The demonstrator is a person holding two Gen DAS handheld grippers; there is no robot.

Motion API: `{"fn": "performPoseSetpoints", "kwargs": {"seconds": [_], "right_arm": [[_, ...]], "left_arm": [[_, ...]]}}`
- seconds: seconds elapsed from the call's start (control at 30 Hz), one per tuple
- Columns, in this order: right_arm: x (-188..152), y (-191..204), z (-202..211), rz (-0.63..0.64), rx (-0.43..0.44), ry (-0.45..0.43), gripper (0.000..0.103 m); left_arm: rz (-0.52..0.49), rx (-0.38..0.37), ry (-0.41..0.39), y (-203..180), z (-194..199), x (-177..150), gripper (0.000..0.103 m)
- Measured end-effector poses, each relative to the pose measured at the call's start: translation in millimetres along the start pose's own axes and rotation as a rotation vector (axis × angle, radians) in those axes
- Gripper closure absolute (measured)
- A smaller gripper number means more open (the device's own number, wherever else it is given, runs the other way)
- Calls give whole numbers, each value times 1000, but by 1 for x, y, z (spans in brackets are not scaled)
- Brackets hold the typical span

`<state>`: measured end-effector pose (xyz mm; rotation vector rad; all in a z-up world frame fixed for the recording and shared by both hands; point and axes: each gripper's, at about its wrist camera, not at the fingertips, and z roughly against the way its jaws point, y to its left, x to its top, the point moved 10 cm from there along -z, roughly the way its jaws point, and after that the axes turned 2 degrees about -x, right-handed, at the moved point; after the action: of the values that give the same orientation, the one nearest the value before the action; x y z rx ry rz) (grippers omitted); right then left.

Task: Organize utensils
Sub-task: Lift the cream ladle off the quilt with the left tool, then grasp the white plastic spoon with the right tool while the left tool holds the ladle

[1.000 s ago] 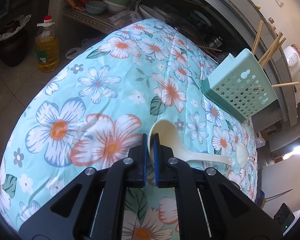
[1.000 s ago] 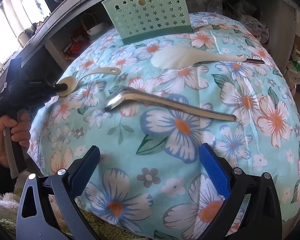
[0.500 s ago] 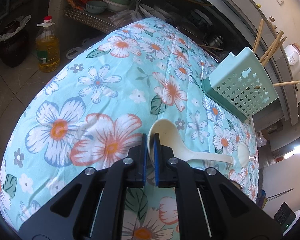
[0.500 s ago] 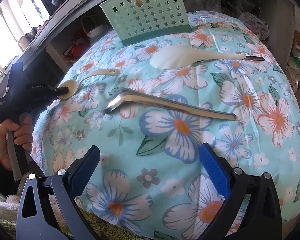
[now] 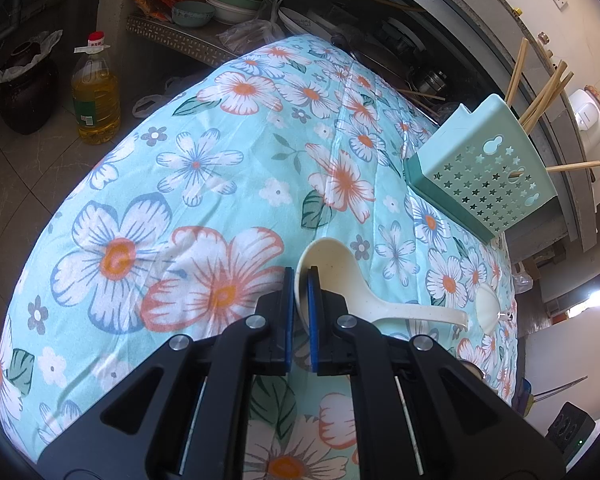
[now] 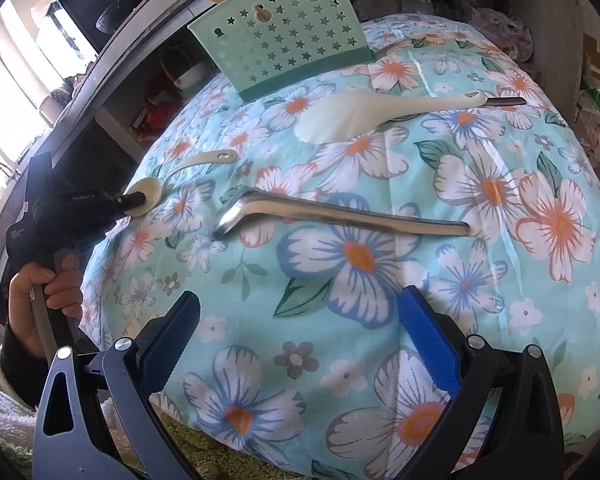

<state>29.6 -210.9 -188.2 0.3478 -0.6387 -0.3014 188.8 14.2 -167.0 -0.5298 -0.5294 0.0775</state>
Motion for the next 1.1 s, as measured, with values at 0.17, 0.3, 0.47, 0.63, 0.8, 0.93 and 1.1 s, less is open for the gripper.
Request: {"fn": "performPoseSetpoints", "kwargs": {"seconds": [0.17, 0.3, 0.47, 0.63, 0.8, 0.93, 1.1], "right_arm": [[0, -1, 0, 8, -6, -3, 6], [0, -1, 1, 0, 5, -16, 6], [0, -2, 2, 4, 1, -17, 6], [0, -1, 5, -13, 40, -40, 6], [8, -3, 17, -72, 72, -53, 6], [34, 10, 55, 83, 32, -201, 6], [79, 3, 77, 283, -176, -343, 10]], "left_arm": [[0, 0, 1, 0, 0, 0, 98], [0, 1, 1, 0, 0, 0, 98], [0, 0, 1, -1, 0, 0, 98], [1, 0, 0, 0, 0, 0, 98], [0, 4, 2, -1, 0, 0, 98], [0, 6, -1, 0, 0, 0, 98], [-3, 7, 1, -1, -1, -1, 98]]}}
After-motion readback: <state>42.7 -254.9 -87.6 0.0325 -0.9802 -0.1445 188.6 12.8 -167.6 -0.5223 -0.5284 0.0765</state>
